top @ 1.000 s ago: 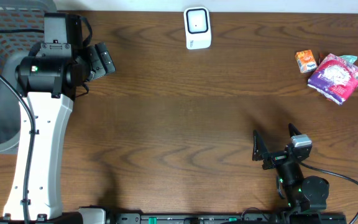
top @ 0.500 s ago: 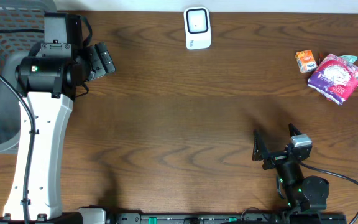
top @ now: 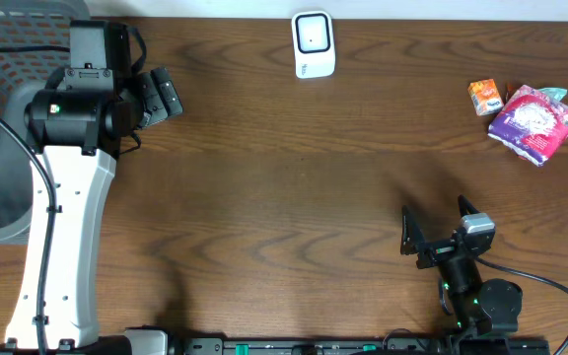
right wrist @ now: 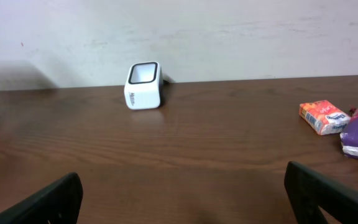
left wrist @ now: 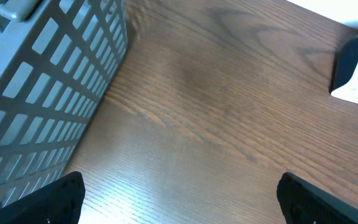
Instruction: Scan the item barcode
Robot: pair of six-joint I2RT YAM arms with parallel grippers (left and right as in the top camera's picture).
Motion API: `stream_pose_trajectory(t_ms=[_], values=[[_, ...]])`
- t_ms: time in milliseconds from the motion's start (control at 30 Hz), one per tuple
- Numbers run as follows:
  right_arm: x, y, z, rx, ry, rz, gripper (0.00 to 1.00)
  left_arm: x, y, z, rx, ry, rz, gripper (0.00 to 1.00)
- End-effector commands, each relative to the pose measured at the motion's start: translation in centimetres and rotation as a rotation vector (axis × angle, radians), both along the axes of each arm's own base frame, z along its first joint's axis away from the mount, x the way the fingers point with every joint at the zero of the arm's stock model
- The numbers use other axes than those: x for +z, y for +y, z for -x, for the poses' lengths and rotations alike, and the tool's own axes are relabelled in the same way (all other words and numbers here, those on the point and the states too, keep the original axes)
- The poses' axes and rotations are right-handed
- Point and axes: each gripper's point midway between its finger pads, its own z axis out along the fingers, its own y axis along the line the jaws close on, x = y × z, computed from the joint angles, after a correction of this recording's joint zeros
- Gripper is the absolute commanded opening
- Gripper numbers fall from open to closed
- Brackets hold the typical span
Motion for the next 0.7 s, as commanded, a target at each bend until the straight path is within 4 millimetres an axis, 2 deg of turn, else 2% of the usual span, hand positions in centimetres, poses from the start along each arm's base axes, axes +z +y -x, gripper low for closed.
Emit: stream_pose_trajectory(t_ms=[0, 300, 367, 533, 667], values=[[-0.1, -0.3, -0.1, -0.016, -0.004, 0.014, 0.99, -0.3, 0.2, 0.0, 0.018, 0.01, -0.004, 0.98], [-0.1, -0.3, -0.1, -0.016, -0.004, 0.014, 0.99, -0.5, 0.2, 0.0, 0.018, 0.016, -0.004, 0.98], [-0.1, -0.3, -0.1, -0.016, -0.004, 0.014, 0.99, -0.1, 0.3, 0.2, 0.015, 0.003, -0.006, 0.98], [-0.1, -0.3, -0.1, -0.016, -0.004, 0.014, 0.99, 0.8, 0.3, 2.0, 0.015, -0.008, -0.005, 0.98], [-0.1, -0.3, -0.1, -0.016, -0.004, 0.014, 0.99, 0.0, 0.4, 4.0, -0.013, -0.019, -0.025, 0.98]])
